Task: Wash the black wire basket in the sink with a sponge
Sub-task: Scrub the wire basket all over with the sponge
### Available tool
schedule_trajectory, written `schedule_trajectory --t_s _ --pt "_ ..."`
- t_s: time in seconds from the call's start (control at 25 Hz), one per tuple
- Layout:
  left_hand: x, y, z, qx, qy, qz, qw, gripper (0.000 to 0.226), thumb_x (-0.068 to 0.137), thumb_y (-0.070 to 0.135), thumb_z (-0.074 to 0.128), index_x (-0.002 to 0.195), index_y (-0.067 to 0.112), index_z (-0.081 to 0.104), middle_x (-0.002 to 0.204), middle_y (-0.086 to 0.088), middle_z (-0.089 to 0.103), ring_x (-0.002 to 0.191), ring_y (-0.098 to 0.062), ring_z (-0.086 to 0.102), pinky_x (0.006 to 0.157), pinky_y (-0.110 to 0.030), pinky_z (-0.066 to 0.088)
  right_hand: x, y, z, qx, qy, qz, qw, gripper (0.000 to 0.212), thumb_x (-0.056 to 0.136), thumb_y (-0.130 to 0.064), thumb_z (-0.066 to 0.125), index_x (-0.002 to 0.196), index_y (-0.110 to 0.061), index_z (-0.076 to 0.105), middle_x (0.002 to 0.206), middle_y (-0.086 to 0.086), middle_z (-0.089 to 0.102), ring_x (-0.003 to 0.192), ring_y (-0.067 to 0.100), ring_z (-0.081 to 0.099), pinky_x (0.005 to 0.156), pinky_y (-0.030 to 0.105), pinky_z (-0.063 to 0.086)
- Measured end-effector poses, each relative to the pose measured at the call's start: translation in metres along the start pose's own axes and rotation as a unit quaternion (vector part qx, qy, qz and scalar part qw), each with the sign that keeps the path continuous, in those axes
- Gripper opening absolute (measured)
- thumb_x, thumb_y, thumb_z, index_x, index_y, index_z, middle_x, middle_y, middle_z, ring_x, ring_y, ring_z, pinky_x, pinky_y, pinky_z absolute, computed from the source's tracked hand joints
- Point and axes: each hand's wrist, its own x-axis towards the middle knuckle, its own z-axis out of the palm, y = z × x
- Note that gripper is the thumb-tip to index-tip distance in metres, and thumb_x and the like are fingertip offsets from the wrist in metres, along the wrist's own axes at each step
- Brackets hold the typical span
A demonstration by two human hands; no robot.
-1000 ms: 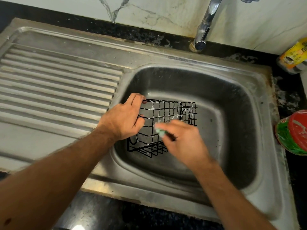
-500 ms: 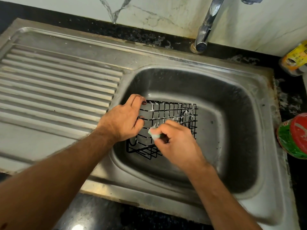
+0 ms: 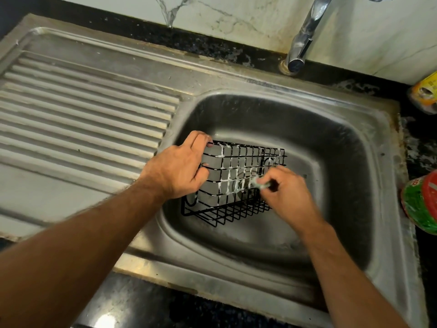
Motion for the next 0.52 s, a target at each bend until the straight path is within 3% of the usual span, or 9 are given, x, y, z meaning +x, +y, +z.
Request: schedule_trajectory --t_s 0.2,0.52 --pt "-0.002 0.003 -0.002 -0.001 0.0 -0.003 1.0 0.063 0.087 0.045 0.029 0.141 0.013 0.035 0.139 -0.003 0.039 0.088 -0.027 0.065 0.08 -0.049 0.058 -0.004 -0.009 0.011 0.048 0.065 0.125 0.989 0.022 0.086 -0.005 0.073 0.085 -0.026 0.073 0.095 -0.012 0.067 0.081 -0.01 0.058 0.068 -0.004 0.042" --pt "-0.001 0.002 -0.002 0.002 -0.006 0.001 1.0 0.059 0.086 0.042 0.031 0.138 0.015 0.033 0.139 -0.002 0.037 0.093 -0.034 0.067 0.083 -0.05 0.057 -0.03 -0.047 0.027 0.154 0.113 -0.024 0.981 0.023 0.082 0.001 0.074 0.084 -0.022 0.077 0.093 -0.013 0.071 0.088 0.0 0.067 0.076 0.008 0.051"
